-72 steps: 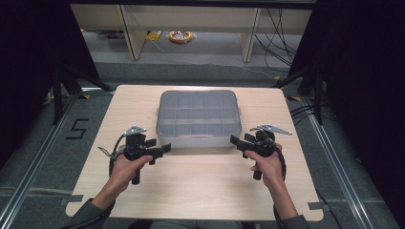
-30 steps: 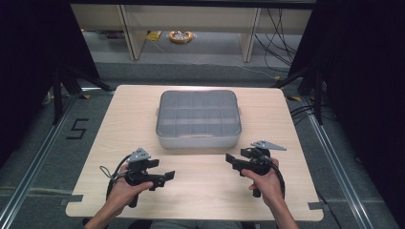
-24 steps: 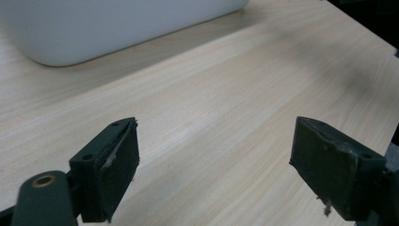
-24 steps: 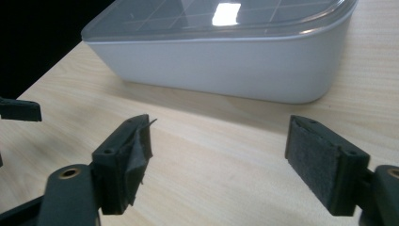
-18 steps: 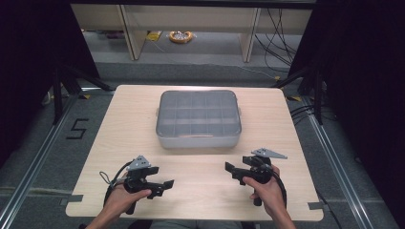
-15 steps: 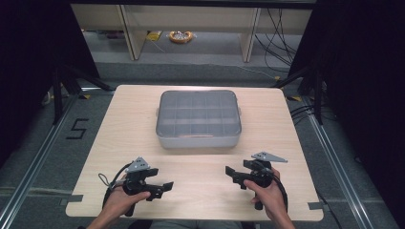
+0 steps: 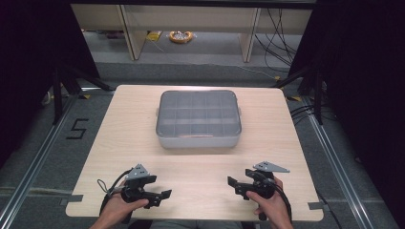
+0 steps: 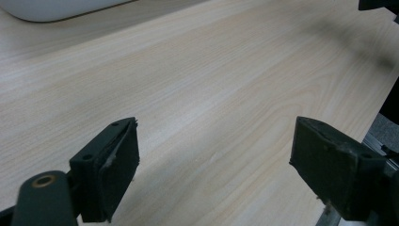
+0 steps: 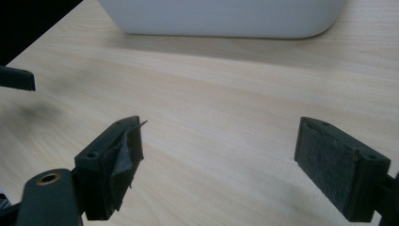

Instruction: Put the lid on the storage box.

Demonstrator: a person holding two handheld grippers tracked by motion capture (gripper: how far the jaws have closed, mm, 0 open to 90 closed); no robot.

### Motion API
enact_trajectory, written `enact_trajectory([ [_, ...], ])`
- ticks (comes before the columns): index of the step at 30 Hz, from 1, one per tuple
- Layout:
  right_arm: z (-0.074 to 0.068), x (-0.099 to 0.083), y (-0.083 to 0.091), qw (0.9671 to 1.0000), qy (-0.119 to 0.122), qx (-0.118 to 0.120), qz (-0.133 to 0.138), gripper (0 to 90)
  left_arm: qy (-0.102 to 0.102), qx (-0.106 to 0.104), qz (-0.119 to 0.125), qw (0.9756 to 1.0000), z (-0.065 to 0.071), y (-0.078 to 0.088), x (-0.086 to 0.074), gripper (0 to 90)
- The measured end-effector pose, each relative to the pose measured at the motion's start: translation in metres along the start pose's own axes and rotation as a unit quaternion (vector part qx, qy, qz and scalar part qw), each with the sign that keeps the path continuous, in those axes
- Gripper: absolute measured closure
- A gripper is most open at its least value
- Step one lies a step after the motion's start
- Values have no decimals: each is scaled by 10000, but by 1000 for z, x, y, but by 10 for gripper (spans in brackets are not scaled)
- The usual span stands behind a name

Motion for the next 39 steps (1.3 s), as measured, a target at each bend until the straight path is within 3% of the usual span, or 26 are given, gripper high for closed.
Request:
enact_trajectory([
  [7,-4,-10,4,10000,99,-14,-9,168,21,49,34,10000,2,3,-6,153],
  [10,-8,-15,7,9999,45,116,-52,172,-17,4,-46,10000,4,5,-9,153],
  [15,-11,-21,9,9999,124,85,-36,172,3,-12,-92,10000,8,9,-15,153],
  [16,-14,-23,11,9999,-33,104,-119,172,-49,-33,-80,10000,8,9,-16,153],
  [18,-13,-25,12,9998,187,51,-76,172,-42,14,-91,9999,9,11,-18,153],
  [19,-17,-27,12,9999,6,91,-121,172,7,-10,-97,10000,9,13,-19,153],
  [20,-14,-29,13,9994,339,40,-83,172,28,-1,-52,10000,10,13,-20,153],
  [21,-16,-30,15,9994,293,17,-164,172,62,-13,-72,10000,10,14,-21,153],
  [22,-22,-33,16,9998,-56,94,-181,172,80,21,-44,10000,11,14,-22,153],
  [23,-22,-33,16,9998,-56,94,-181,172,61,27,-37,10000,11,15,-23,153],
  [25,-19,-36,18,9994,221,58,-254,172,55,-10,-73,10000,11,17,-24,153],
  [27,-20,-39,17,9992,279,148,-225,173,97,-8,-44,9999,13,18,-25,153],
  [28,-24,-42,19,9994,43,190,-269,173,78,-2,-70,9999,12,19,-26,153],
  [29,-22,-42,20,9992,238,147,-276,173,75,6,-74,9999,13,20,-27,153],
  [31,-22,-45,23,9991,272,196,-276,173,110,8,-61,9999,14,21,-28,153],
  [34,-24,-50,26,9991,149,251,-303,173,119,0,-48,9999,15,23,-30,153],
  [36,-23,-51,25,9992,198,273,-212,174,114,-31,-60,9999,15,23,-31,153],
  [39,-23,-52,28,9991,214,216,-282,174,106,-7,-79,9999,13,23,-31,153],
])
Point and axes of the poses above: each handheld gripper's, and its own axes: y roughly backward along the jaws, x roughly out of its top, z roughly to its right, the point moved 3 cm from there along -y, roughly forward along the jaws, and after that the axes turned 4 degrees about x, right-handed, at the moved point
